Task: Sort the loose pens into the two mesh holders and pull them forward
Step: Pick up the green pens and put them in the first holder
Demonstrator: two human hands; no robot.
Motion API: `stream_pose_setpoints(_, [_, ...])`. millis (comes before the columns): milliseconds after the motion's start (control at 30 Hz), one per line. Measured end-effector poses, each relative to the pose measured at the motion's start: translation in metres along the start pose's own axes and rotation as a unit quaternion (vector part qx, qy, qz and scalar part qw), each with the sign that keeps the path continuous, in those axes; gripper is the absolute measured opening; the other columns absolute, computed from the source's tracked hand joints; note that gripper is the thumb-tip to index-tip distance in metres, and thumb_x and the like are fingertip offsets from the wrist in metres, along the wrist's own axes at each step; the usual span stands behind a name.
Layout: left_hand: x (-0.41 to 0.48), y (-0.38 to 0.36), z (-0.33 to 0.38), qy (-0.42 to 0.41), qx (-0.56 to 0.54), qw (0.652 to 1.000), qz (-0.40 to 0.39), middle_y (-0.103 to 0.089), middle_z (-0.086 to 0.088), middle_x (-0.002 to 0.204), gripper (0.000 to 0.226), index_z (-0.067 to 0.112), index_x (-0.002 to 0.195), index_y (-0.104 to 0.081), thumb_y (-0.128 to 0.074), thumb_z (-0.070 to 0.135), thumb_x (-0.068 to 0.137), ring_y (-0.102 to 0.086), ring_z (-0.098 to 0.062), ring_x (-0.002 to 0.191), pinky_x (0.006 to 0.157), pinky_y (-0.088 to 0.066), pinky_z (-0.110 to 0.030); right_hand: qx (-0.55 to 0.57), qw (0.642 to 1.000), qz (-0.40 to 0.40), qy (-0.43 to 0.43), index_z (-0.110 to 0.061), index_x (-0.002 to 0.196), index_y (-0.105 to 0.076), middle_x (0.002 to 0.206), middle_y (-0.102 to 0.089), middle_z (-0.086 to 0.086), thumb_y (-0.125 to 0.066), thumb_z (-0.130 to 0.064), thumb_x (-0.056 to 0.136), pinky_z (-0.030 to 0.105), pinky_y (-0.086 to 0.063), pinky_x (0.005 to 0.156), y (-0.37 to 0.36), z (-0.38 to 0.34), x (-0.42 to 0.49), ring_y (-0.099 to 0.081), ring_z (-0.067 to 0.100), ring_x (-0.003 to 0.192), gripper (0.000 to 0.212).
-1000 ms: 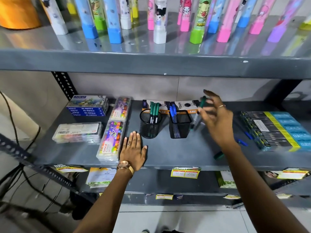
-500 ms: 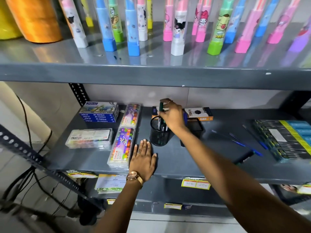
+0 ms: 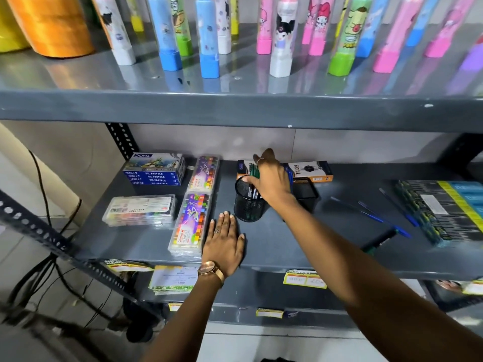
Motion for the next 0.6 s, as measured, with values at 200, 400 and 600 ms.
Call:
stream_pose_setpoints(200, [0.000,-0.001,0.001,-0.005,-0.001,1.000,0.008,-0.020,-0.014,0.154,0.074,0.004,0.143,-0.019,-0.004,0.046,0.085,-0.010,-0.023,0.143,0.115,0.005,-0.036,0.095,0.986,0.121,-0.065,-0.004,0.118,-0.061,0.119,-0.057,0.019,-0.051,-0.009,0.091,0.046,-0.053,0.082,0.029,0.045,-0.043,-0.060,0.037,0.105,0.029])
stream_pose_setpoints(400, [0.001,-0.004,0.001,-0.004,0.009,1.000,0.002,-0.020,-0.014,0.154,0.076,0.004,0.143,-0.020,-0.003,0.047,0.083,-0.010,-0.024,0.143,0.117,0.000,-0.039,0.010,0.975,0.027,-0.220,-0.014,0.104,-0.071,0.120,-0.063,0.016,-0.053,0.010,0.079,0.041,-0.040,0.101,0.020,0.148,-0.114,-0.048,0.041,0.117,0.039])
stream_pose_setpoints(600, [0.001,-0.004,0.001,-0.001,0.018,1.000,-0.005,-0.020,-0.014,0.154,0.078,0.004,0.144,-0.019,0.000,0.046,0.081,-0.010,-0.023,0.144,0.117,0.000,-0.040,-0.003,0.951,-0.078,-0.299,-0.006,0.113,-0.068,0.120,-0.063,0.026,-0.054,0.013,0.078,0.045,-0.046,0.097,0.007,0.197,-0.169,-0.056,0.045,0.113,0.042])
Point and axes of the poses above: each hand's wrist, its own x-axis towards the middle knuckle, its own y-axis out of the back of the hand, z = x × y, the point moved 4 cm from there along x, towards the middle knuckle
